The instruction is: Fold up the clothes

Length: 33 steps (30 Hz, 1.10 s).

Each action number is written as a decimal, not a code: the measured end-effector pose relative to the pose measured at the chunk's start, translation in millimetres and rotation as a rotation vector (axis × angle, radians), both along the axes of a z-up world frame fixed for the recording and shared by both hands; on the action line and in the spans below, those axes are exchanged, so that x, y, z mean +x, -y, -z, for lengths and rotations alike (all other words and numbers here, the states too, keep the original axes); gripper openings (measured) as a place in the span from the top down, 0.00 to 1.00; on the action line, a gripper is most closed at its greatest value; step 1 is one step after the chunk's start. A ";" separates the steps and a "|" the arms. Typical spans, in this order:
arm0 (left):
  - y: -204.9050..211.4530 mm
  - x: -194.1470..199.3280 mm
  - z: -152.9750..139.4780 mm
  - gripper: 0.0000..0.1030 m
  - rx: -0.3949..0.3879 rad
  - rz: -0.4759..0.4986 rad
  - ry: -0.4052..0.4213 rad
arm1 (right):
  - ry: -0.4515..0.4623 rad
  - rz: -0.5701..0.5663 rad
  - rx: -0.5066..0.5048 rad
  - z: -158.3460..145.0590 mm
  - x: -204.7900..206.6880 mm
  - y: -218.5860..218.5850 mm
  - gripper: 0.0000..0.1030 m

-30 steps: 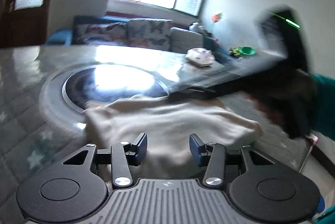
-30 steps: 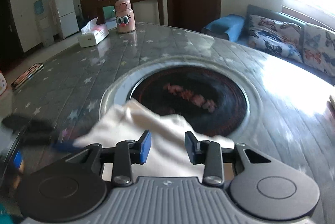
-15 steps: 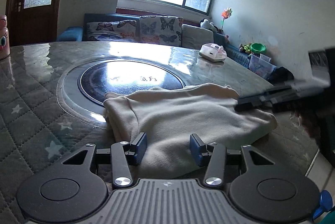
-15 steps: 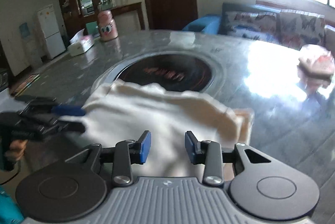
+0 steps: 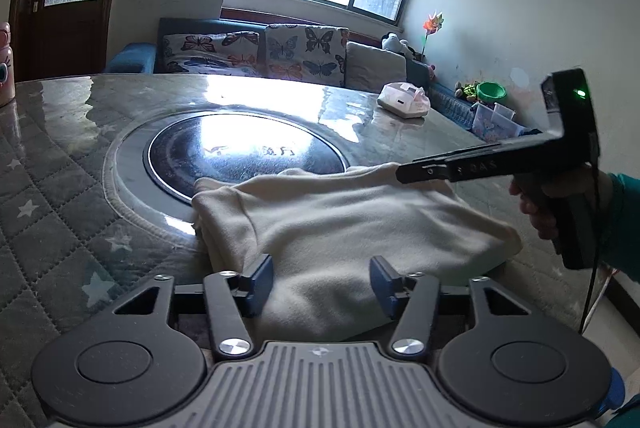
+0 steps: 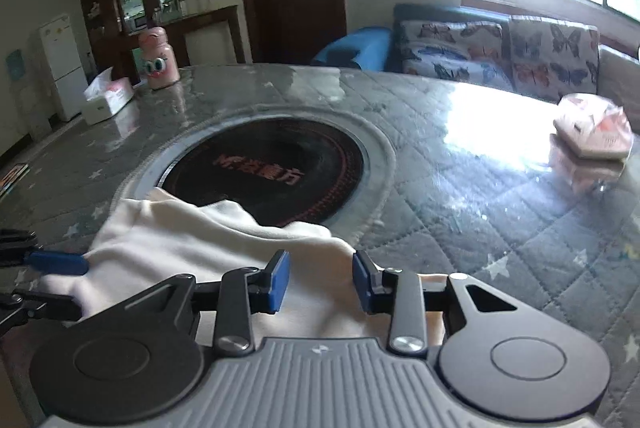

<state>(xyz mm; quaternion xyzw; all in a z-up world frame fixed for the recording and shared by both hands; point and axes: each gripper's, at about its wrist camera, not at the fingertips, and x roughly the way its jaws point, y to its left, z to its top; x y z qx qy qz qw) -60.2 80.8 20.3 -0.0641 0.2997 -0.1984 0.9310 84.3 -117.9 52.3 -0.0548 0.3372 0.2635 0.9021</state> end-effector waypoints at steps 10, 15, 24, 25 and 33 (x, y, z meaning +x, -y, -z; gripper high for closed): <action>-4.6 5.6 -11.8 0.12 0.039 -0.075 -0.010 | 0.046 -0.105 -0.045 -10.1 -58.0 -20.7 0.49; -5.6 9.1 -18.4 0.01 0.067 -0.103 -0.015 | 0.060 -0.161 -0.067 -6.9 -82.1 -34.0 0.45; -15.3 22.9 -16.2 0.00 0.066 -0.200 -0.105 | 0.091 -0.236 -0.094 -6.1 -109.3 -56.8 0.35; -16.6 23.8 -15.6 0.00 0.066 -0.208 -0.112 | 0.096 -0.246 -0.100 -6.3 -111.5 -59.7 0.35; -26.2 37.5 -14.2 0.00 0.052 -0.279 -0.203 | 0.144 -0.381 -0.160 -5.7 -128.7 -97.2 0.35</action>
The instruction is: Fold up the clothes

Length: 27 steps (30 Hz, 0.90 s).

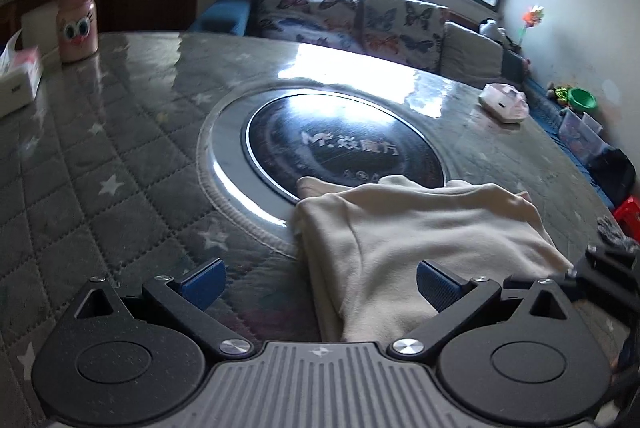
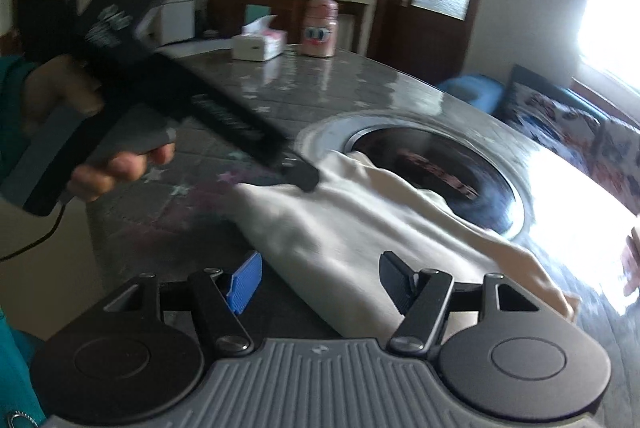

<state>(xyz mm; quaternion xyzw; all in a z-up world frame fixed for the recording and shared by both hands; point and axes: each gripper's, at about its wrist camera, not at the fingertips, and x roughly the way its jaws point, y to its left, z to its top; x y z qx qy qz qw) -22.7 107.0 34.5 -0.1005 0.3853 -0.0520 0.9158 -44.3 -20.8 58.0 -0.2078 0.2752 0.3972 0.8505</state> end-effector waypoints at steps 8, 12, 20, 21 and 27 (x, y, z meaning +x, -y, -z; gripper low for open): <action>-4.7 5.2 1.4 0.00 -0.030 -0.016 -0.024 | 0.022 -0.074 -0.037 4.2 -6.2 -28.0 0.37; -7.2 7.5 3.6 0.00 -0.037 -0.023 -0.033 | 0.029 -0.083 -0.049 5.6 -7.9 -35.5 0.38; -10.7 10.5 3.1 0.00 -0.042 -0.024 -0.032 | 0.024 -0.093 -0.073 9.7 -8.6 -44.4 0.44; -11.9 11.0 2.8 0.00 -0.044 -0.028 -0.032 | 0.029 -0.096 -0.077 10.2 -9.1 -45.6 0.45; -24.3 13.5 0.5 0.00 -0.120 -0.056 -0.034 | 0.082 -0.111 -0.111 11.7 -13.8 -56.5 0.52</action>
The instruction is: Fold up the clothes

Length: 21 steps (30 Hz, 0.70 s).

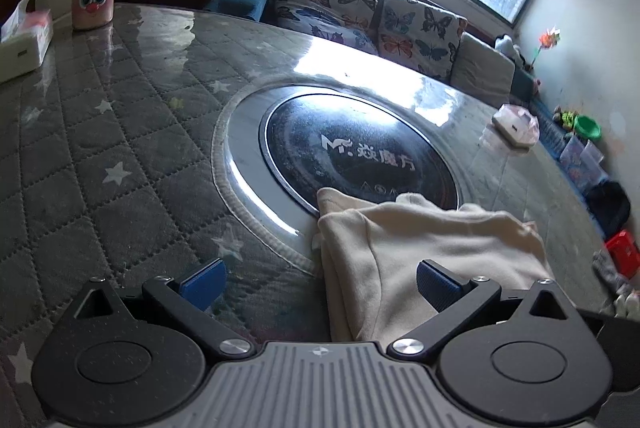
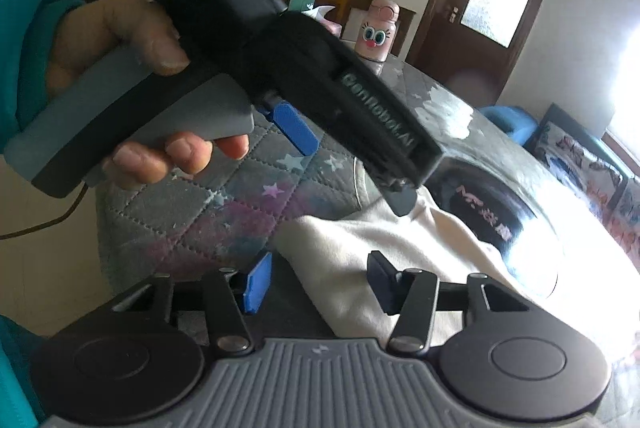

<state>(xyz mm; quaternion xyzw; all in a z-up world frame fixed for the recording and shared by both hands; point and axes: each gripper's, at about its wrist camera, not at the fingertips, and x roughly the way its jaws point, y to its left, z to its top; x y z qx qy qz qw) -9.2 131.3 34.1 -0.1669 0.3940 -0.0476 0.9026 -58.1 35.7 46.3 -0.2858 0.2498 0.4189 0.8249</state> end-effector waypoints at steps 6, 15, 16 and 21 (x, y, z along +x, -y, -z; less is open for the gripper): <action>-8.9 0.8 3.0 0.00 -0.107 -0.021 -0.028 | 0.048 -0.006 -0.049 3.9 -3.1 -15.3 0.74; -11.1 3.5 10.1 0.01 -0.254 -0.039 -0.075 | -0.111 0.075 0.152 -24.1 21.1 12.6 0.88; -10.3 4.8 10.8 0.01 -0.274 -0.038 -0.080 | -0.127 0.080 0.173 -27.9 23.2 16.7 0.88; -4.6 10.5 16.7 0.07 -0.387 -0.025 -0.103 | -0.170 0.088 0.252 -42.4 30.3 37.1 0.88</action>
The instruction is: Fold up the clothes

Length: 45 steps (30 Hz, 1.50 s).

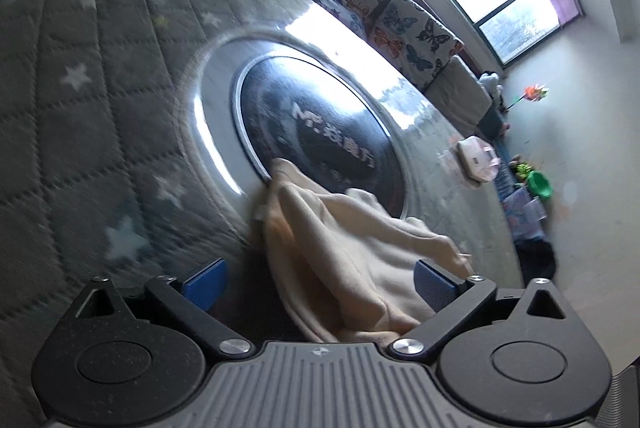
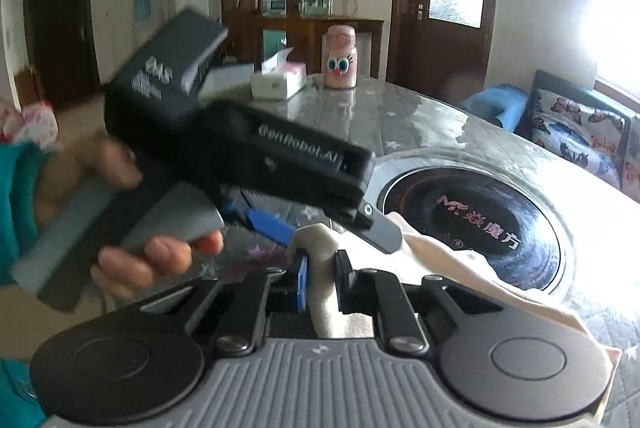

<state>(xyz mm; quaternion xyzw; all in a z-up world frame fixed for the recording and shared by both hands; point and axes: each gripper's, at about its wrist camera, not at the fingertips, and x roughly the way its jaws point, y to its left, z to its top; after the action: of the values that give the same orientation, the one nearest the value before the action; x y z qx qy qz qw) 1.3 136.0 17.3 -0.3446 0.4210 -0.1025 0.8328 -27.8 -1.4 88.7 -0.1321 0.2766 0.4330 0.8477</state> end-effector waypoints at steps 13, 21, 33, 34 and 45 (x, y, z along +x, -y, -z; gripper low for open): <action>2.7 7.1 23.2 0.80 -0.123 -0.011 -0.054 | -0.007 -0.015 0.029 7.4 -4.9 15.0 0.80; 8.0 5.5 19.5 0.80 -0.071 0.009 -0.032 | -0.034 0.228 0.046 14.9 21.0 82.7 0.67; 14.8 5.8 13.7 0.80 0.009 0.024 -0.023 | -0.150 0.586 0.106 57.7 99.3 169.3 0.55; 15.0 6.0 13.5 0.80 0.013 0.025 -0.023 | -0.165 0.587 0.113 62.8 102.8 172.0 0.52; 27.0 18.2 1.5 0.81 0.108 0.057 -0.005 | -0.170 0.580 0.169 63.0 101.7 168.8 0.89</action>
<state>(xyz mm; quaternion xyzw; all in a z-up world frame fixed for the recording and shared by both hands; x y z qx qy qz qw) 19.6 109.0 15.8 -0.2873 0.4377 -0.1027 0.8458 73.9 -170.2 25.7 0.0598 0.3356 0.2041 0.9177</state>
